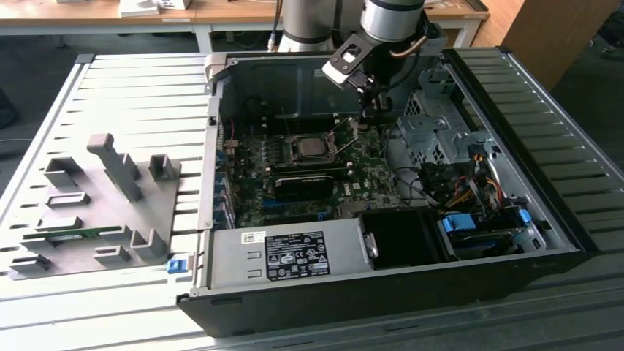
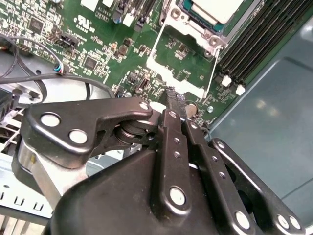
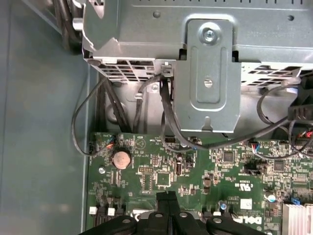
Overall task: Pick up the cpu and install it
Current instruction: 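Close the cpu cover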
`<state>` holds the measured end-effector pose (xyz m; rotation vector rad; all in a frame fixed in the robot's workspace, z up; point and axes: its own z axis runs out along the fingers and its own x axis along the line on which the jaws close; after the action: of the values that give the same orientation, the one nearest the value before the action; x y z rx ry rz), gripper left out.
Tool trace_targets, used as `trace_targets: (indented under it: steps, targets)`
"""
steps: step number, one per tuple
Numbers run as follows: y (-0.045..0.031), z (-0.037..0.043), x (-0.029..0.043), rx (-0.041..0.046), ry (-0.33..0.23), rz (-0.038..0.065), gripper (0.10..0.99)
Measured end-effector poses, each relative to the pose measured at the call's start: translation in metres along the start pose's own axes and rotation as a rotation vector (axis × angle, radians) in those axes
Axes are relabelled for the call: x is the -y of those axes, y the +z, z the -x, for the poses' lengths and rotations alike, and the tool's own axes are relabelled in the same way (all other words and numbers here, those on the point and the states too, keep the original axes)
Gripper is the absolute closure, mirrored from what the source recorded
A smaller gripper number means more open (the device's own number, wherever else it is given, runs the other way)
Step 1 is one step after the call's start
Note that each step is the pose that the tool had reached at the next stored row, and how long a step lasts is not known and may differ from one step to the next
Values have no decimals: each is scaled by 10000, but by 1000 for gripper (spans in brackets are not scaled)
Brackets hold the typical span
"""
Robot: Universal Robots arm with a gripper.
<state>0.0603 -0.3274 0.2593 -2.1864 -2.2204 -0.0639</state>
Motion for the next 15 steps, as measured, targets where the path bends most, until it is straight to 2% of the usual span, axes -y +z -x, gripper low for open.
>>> trace_targets:
  steps: [8,15]
  targets:
    - [44,-14,-60,0,-1,-4,980]
    - [156,-10,-63,0,-1,-5,980]
